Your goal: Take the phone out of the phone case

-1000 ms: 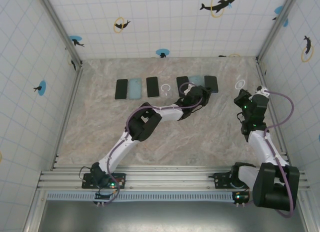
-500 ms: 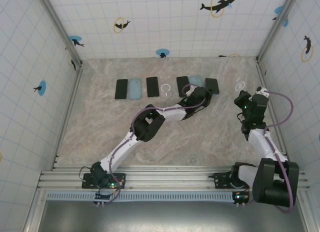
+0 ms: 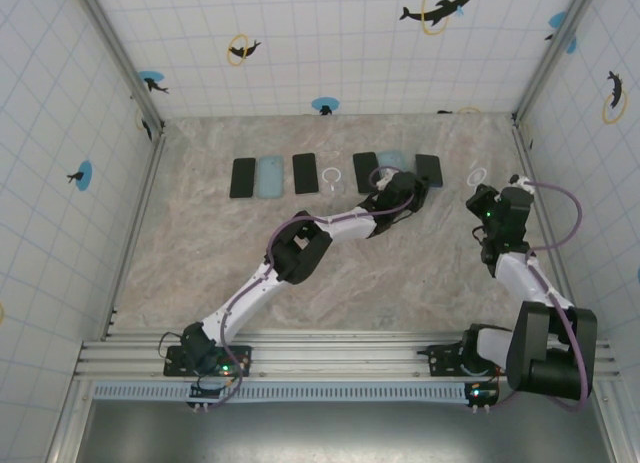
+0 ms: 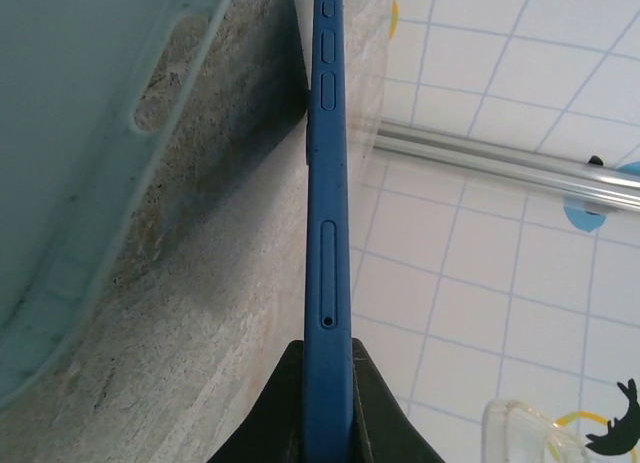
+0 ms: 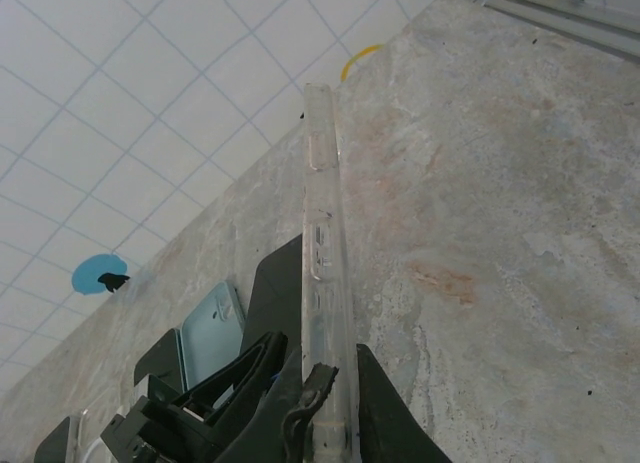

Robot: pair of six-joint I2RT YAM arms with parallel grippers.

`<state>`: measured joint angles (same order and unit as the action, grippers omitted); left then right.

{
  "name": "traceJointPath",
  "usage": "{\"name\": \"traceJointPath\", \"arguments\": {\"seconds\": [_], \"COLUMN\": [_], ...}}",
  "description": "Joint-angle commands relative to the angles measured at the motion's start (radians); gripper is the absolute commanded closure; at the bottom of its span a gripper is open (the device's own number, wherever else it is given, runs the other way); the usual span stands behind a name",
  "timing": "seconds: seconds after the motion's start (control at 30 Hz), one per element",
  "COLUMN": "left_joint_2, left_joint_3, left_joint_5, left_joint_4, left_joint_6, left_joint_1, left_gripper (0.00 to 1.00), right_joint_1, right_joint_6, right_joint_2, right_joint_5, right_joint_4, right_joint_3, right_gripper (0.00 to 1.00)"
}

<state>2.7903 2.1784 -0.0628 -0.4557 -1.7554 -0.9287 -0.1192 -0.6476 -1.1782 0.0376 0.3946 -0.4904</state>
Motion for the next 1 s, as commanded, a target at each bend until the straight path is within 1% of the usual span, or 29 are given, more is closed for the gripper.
{"name": "traceJointPath", "arguments": {"seconds": [0.0, 0.13, 0.3, 0.47, 0.57, 0.73, 0.83, 0.97], "left_joint_2": [0.016, 0.005, -0.02, -0.069, -0.101, -0.129, -0.145, -0.153], "left_joint_3": [0.043, 0.043, 0.042, 0.016, -0.014, -0.032, -0.04, -0.054], "left_joint_5": [0.016, 0.029, 0.044, 0.076, 0.086, 0.129, 0.148, 0.172], "left_joint_4": [0.041, 0.06, 0.084, 0.132, 0.142, 0.171, 0.191, 0.202], "left_joint_6": [-0.018, -0.013, 0.009, 0.049, 0.061, 0.063, 0.072, 0.077], "left_joint_1": [-0.009, -0.01, -0.01, -0.01, -0.01, -0.01, -0.009, -0.01], "left_gripper": [0.84, 0.76, 0.69, 0.6, 0.59, 0.54, 0.5, 0.49], "right_joint_1": [-0.005, -0.005, -0.005, -0.005, -0.005, 0.003, 0.01, 0.025], "right_joint_6": [-0.014, -0.021, -0.018, -0.013, -0.02, -0.008, -0.01, -0.002], "right_joint_2": [-0.022, -0.043, -0.062, -0.082, -0.093, -0.081, -0.068, -0.044], "right_joint_5": [0.024, 0.034, 0.046, 0.063, 0.082, 0.075, 0.092, 0.105], "right_joint_4": [0.078, 0.085, 0.076, 0.047, 0.029, -0.026, -0.052, -0.105], "right_joint_3": [0.025, 0.032, 0.037, 0.041, 0.044, 0.052, 0.069, 0.083], "right_gripper": [0.93, 0.93, 0.93, 0.93, 0.93, 0.93, 0.93, 0.92]}}
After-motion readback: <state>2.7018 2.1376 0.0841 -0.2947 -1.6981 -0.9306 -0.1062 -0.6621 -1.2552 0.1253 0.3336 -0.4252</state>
